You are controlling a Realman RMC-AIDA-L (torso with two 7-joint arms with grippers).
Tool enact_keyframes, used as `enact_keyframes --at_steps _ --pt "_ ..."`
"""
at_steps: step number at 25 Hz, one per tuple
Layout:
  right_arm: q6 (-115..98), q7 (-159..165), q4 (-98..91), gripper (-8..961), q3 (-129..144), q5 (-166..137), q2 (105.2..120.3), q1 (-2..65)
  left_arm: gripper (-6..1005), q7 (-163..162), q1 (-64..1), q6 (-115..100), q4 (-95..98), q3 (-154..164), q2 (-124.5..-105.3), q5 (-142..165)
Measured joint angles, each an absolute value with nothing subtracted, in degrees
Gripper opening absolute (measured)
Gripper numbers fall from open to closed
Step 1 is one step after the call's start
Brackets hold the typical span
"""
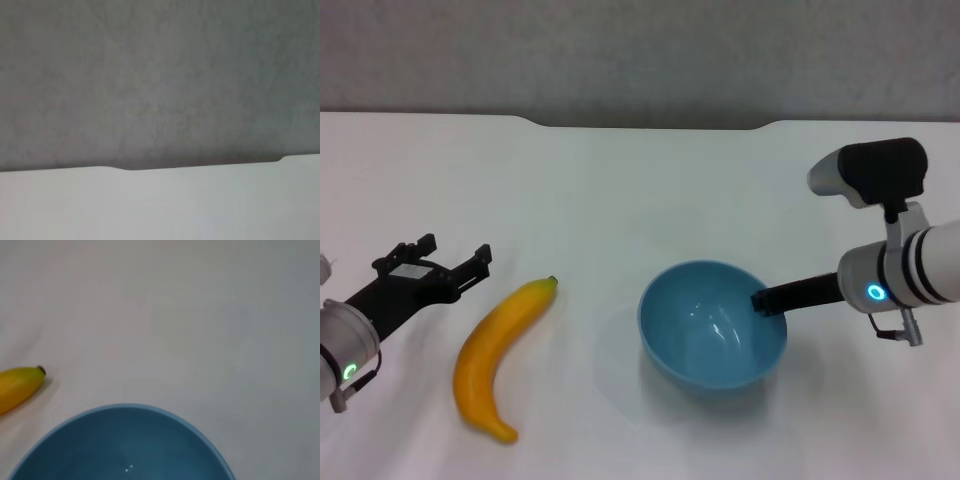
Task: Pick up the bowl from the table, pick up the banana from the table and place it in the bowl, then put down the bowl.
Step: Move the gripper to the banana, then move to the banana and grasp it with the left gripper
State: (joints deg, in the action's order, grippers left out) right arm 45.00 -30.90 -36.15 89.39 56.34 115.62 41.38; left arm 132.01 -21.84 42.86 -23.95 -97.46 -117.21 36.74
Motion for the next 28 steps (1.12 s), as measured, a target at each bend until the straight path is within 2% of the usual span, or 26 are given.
enact_keyframes --at_steps 6,11,17,21,28 --pt "44.6 -30.7 -40.8 31 88.9 56.3 115.34 37.2 881 128.1 -21.4 42.2 -26.5 -94.3 -116.76 37.7" --pt "44.6 -30.8 -43.8 37 86.8 56.2 115.19 34.0 881 118.7 -20.0 31.0 -35.7 -86.8 -116.46 45.7" --pt "44.6 -30.9 -44.5 43 86.0 55.8 115.10 33.3 882 97.6 -16.7 23.7 -48.4 -81.3 -116.31 68.0" --pt "44.7 -31.0 -45.9 48 85.8 55.8 115.10 32.7 882 81.3 -17.4 22.9 -49.1 -81.6 -116.37 83.1" --pt "44.6 -31.1 -46.3 55 85.8 56.0 115.13 32.7 883 76.9 -17.9 18.7 -47.7 -81.7 -116.73 89.9"
